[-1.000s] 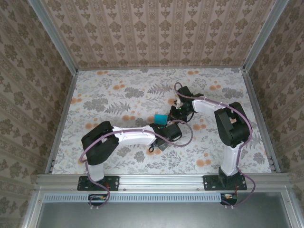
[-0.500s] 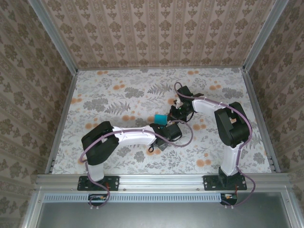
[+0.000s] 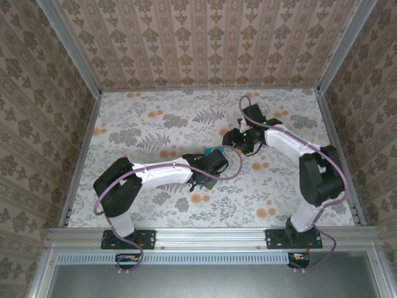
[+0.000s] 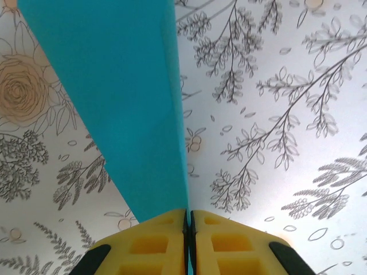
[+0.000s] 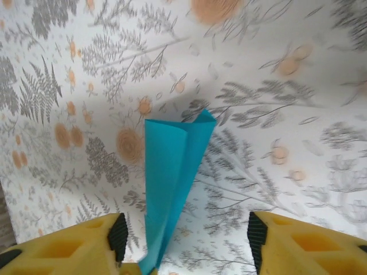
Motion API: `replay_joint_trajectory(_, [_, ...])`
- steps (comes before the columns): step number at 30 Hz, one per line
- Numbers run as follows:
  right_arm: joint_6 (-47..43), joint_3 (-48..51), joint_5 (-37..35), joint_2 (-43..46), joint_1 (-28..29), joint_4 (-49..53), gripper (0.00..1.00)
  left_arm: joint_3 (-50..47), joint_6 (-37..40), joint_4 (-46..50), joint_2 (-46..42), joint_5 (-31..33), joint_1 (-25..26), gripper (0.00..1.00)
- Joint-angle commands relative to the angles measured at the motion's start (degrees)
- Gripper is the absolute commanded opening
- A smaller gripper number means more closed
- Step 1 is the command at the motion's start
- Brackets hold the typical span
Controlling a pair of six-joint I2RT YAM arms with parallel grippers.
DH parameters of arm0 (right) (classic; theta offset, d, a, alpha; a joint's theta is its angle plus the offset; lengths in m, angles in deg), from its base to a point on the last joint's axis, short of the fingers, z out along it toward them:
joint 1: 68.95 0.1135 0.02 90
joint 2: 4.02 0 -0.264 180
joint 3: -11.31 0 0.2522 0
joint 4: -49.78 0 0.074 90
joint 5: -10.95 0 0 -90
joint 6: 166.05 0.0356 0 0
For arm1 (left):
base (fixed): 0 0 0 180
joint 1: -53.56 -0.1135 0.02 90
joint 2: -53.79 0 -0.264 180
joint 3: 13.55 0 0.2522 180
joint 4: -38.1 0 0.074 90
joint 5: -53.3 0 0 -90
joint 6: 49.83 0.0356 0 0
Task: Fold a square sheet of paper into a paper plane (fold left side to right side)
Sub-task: Fold the wing for the fifth time at the center of the table.
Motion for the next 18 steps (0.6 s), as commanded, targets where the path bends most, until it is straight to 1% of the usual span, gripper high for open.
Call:
replay_joint_trajectory(1, [-1.5,5.3,-3.9,2.8,-0.8,-1.6,0.65,-1.8,-3.0,-3.5,-2.0,-8.3,-2.1,0.12])
replay_joint_trajectory(7, [-2.0,11.5,-1.7,4.7,-0.8,-6.9,0.69,-3.1,-6.9,-7.3,-1.4,-14.9,-5.4,0.10])
replay_joint_trajectory(13, [-2.2,15.2,1.6,4.3,-0.7,-11.5,0.70,-5.7,-11.0,-14.2,-1.3,-20.6,-8.2,0.09])
replay_joint_trajectory(18, [-1.6,18.4,3.6,3.9,0.2,-17.2,0.69,-8.7,-15.2,-22.2,-0.7,-26.4,-10.7,0.08])
